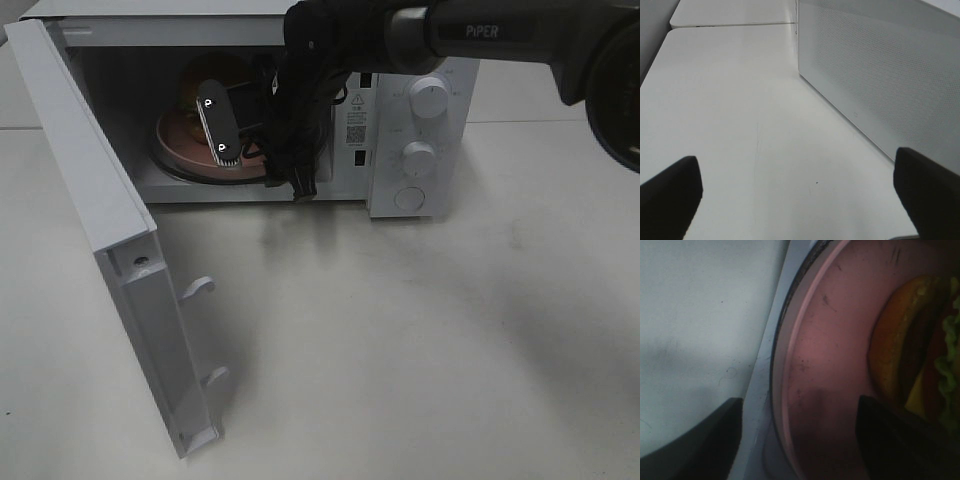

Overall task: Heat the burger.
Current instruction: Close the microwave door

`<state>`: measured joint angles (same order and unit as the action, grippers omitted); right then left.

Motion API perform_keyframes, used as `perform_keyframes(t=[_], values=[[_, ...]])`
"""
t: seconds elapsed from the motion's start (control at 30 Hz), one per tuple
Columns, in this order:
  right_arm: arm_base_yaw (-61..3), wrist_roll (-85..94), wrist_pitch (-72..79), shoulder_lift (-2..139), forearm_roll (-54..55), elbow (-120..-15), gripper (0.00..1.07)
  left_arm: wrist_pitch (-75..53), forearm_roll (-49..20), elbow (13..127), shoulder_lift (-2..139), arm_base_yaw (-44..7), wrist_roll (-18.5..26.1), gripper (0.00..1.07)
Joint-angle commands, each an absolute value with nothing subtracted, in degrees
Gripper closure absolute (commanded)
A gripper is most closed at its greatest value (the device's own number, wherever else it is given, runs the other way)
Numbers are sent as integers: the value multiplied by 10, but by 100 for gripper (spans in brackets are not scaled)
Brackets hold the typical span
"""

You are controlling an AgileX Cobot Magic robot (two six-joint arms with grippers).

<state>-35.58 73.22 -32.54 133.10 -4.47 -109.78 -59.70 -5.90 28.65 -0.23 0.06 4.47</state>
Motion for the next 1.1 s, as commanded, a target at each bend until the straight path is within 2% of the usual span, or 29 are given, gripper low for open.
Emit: perform_keyframes(t=[0.03, 0.5, 1.1], values=[[-355, 718, -321, 1303, -45, -1072, 32, -595, -59, 285, -17, 2, 41, 9], [-355, 717, -242, 1188, -60, -886, 31, -595, -59, 285, -17, 2, 41, 9], [-355, 618, -226, 1065, -60, -728, 31, -595, -59, 285, -17, 2, 41, 9]])
